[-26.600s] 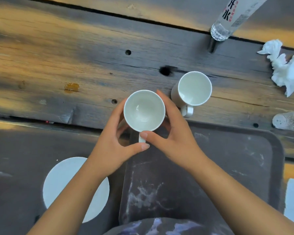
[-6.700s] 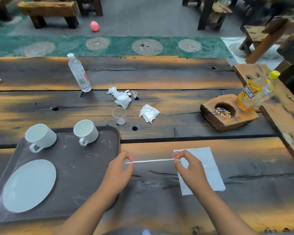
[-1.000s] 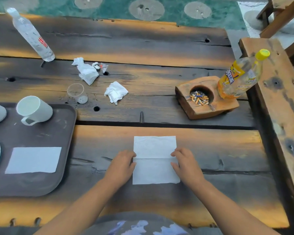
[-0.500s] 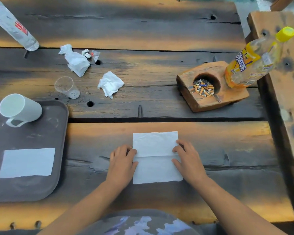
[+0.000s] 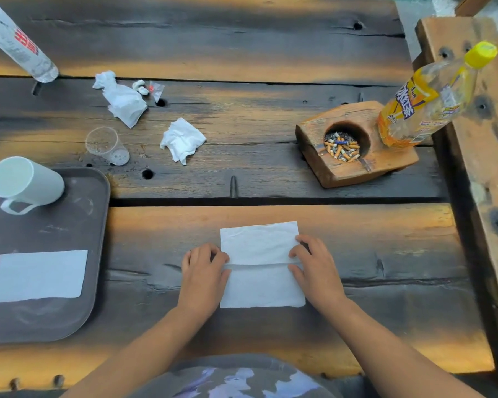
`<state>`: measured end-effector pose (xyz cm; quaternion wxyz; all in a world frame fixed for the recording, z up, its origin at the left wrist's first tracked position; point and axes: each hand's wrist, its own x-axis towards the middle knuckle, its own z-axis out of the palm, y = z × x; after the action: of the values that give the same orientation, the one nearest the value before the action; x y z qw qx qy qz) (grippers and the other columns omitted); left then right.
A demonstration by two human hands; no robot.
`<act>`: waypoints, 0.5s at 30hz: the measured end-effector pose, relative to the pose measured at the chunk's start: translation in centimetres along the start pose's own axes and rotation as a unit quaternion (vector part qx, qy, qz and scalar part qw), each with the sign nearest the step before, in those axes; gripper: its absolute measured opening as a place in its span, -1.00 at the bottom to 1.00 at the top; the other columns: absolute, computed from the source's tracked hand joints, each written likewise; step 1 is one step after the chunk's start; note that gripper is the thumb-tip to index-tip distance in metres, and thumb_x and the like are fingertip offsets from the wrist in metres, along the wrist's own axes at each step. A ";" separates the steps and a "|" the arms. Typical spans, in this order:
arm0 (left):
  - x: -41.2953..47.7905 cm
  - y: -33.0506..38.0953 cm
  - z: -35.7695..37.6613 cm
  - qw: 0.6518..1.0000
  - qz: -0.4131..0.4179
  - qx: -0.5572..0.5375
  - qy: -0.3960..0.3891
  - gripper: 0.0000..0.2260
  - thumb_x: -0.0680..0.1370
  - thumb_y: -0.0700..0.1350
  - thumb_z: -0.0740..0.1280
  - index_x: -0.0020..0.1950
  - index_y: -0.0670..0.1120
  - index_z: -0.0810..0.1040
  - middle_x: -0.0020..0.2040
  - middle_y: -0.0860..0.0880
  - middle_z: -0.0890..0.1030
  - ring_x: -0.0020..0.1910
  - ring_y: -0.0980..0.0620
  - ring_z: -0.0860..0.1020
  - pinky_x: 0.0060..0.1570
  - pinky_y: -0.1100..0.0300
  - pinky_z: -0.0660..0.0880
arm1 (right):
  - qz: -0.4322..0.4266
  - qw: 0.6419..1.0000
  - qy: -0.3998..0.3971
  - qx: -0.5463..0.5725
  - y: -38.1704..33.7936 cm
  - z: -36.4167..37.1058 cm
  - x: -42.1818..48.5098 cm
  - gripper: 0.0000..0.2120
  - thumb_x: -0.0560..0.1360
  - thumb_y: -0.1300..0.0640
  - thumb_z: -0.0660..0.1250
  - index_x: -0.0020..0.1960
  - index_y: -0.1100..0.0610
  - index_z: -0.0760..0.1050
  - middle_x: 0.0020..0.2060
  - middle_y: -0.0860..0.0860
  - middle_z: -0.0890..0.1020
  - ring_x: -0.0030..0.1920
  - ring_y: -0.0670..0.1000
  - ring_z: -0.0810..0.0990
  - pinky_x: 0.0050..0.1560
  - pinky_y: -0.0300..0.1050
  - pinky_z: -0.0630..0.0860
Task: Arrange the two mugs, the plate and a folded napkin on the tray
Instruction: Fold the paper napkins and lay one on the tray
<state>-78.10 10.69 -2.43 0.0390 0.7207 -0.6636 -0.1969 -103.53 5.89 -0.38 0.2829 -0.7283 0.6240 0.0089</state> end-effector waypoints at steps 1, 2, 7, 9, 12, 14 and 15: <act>0.0 0.0 0.1 1.000 0.002 0.001 0.004 -0.84 0.49 -0.13 0.50 0.05 -0.02 0.63 0.08 0.01 0.52 0.12 -0.05 0.46 0.33 -0.05 0.34 | 0.000 1.000 0.002 0.001 0.0 0.0 0.0 -0.86 0.58 0.15 0.37 0.14 0.08 0.54 0.45 0.02 0.39 0.48 0.05 0.31 0.49 0.02 0.34; 0.0 0.0 0.2 1.000 0.004 0.002 0.008 -0.85 0.49 -0.14 0.50 0.04 -0.02 0.63 0.07 0.00 0.52 0.11 -0.04 0.45 0.33 -0.06 0.35 | 0.000 1.000 0.004 0.002 0.0 0.1 -0.1 -0.89 0.58 0.15 0.37 0.11 0.08 0.54 0.45 0.02 0.40 0.48 0.05 0.31 0.48 0.02 0.34; 0.2 0.2 0.2 1.000 -0.002 -0.002 0.014 -0.91 0.51 -0.14 0.49 -0.01 -0.03 0.64 0.03 -0.01 0.53 0.07 -0.04 0.44 0.33 -0.09 0.36 | -0.008 1.000 0.022 0.009 0.1 0.3 -0.1 -0.97 0.58 0.15 0.38 0.01 0.08 0.55 0.43 0.04 0.43 0.44 0.07 0.36 0.43 0.02 0.40; 0.3 0.3 0.1 1.000 -0.003 0.000 0.012 -0.94 0.53 -0.13 0.48 -0.03 -0.04 0.64 0.02 0.00 0.53 0.06 -0.05 0.45 0.33 -0.08 0.37 | -0.011 0.999 0.030 0.011 0.1 0.4 -0.1 -0.98 0.58 0.14 0.38 -0.02 0.09 0.56 0.41 0.05 0.45 0.43 0.09 0.38 0.41 0.03 0.42; 0.4 0.2 -0.1 1.000 0.001 -0.004 0.009 -0.97 0.54 -0.13 0.47 -0.07 -0.04 0.64 0.01 -0.01 0.53 0.04 -0.06 0.47 0.30 -0.05 0.37 | -0.018 0.999 0.034 0.001 0.3 0.5 0.0 -0.95 0.58 0.15 0.38 -0.05 0.11 0.56 0.41 0.06 0.46 0.42 0.09 0.39 0.40 0.01 0.41; 0.5 0.2 -0.3 1.000 0.001 -0.008 0.005 -0.98 0.55 -0.13 0.46 -0.07 -0.05 0.65 -0.01 -0.01 0.54 0.03 -0.07 0.48 0.29 -0.04 0.36 | -0.020 0.999 0.034 0.001 0.3 0.5 0.1 -0.95 0.58 0.15 0.37 -0.05 0.11 0.55 0.41 0.05 0.46 0.42 0.08 0.38 0.39 -0.01 0.40; 0.6 0.2 -0.5 1.000 -0.001 -0.015 0.003 -0.98 0.56 -0.14 0.46 -0.07 -0.06 0.65 -0.02 -0.01 0.54 0.03 -0.08 0.49 0.29 -0.04 0.36 | -0.022 0.999 0.034 0.001 0.3 0.5 0.1 -0.95 0.58 0.16 0.36 -0.05 0.12 0.56 0.40 0.05 0.46 0.41 0.08 0.39 0.39 -0.02 0.40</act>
<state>-78.11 10.01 -2.05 0.0521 0.7210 -0.6600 -0.2046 -103.62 5.99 -0.94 0.2621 -0.7413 0.6175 -0.0226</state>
